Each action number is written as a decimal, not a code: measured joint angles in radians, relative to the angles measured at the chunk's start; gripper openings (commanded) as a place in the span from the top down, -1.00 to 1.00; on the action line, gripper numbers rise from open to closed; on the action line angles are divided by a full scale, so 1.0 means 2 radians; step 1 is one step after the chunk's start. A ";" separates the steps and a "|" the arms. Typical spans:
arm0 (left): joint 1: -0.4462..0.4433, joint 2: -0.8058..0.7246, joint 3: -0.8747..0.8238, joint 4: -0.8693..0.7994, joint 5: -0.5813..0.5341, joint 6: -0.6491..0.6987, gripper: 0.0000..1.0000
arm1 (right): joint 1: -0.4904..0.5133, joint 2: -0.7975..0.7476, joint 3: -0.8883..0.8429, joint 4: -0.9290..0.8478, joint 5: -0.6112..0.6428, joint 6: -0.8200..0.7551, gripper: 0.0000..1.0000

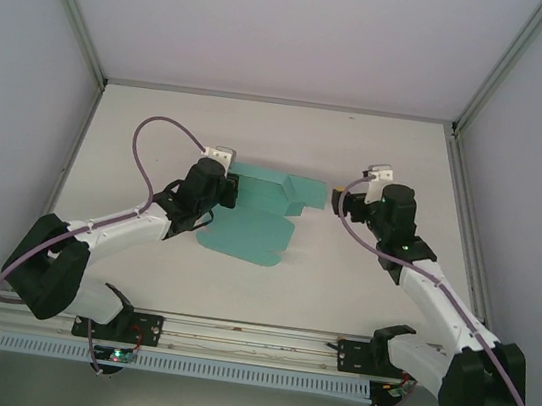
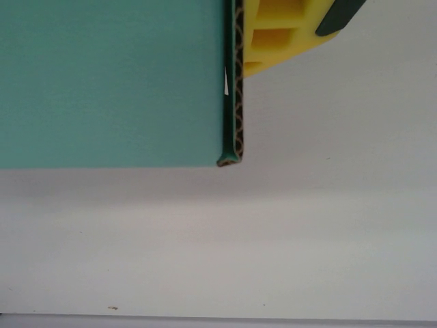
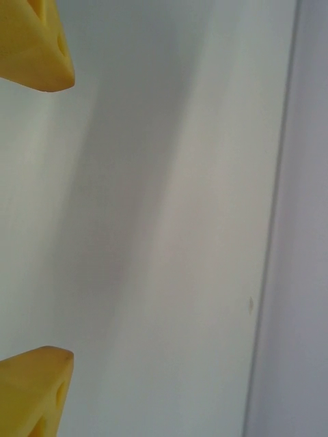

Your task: Assemble paper box

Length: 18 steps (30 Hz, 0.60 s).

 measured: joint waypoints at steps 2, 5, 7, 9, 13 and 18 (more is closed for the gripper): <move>0.002 0.000 0.000 -0.004 -0.003 0.000 1.00 | 0.000 0.016 0.002 0.000 -0.040 0.002 -0.88; 0.008 0.000 0.000 -0.016 -0.012 -0.001 1.00 | 0.004 0.034 0.002 0.000 -0.092 0.002 -0.85; 0.010 0.001 0.000 -0.022 -0.018 -0.002 1.00 | 0.016 0.044 0.003 0.000 -0.120 0.002 -0.84; 0.010 0.002 0.000 -0.023 -0.014 -0.004 1.00 | 0.036 0.055 0.007 0.000 -0.146 0.001 -0.84; 0.010 0.006 0.001 -0.024 -0.006 -0.008 1.00 | 0.071 0.077 0.018 0.008 -0.176 0.002 -0.82; 0.009 0.007 0.003 -0.024 0.003 -0.011 1.00 | 0.087 0.105 0.025 0.034 -0.196 0.003 -0.80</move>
